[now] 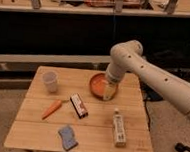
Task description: Move the arm in a circular motion
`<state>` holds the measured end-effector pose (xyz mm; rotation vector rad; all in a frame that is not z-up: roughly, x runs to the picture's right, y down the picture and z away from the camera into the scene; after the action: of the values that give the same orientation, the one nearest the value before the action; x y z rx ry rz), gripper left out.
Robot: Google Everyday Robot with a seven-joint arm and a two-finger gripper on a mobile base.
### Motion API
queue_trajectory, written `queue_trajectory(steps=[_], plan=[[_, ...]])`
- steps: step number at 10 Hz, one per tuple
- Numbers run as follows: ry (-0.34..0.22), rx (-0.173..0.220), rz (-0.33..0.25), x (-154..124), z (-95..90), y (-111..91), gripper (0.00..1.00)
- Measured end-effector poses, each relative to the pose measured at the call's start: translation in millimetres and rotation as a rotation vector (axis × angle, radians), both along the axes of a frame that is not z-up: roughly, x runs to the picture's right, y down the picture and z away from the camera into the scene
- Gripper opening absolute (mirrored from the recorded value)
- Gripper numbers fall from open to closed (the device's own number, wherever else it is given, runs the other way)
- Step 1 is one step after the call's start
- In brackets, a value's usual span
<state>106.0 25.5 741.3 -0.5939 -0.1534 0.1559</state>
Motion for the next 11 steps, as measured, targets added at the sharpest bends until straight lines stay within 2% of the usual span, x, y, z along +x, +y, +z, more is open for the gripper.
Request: queue_trajectory(steps=[2, 5, 8, 11], plan=[[0.040, -0.010, 0.039, 50.4, 3.3, 2.1, 0.80], [0.076, -0.031, 0.072, 109.9, -4.7, 22.7, 0.80], [0.078, -0.038, 0.067, 120.8, -16.6, 43.0, 0.80], [0.068, -0.031, 0.039, 89.3, -28.3, 57.7, 0.80]])
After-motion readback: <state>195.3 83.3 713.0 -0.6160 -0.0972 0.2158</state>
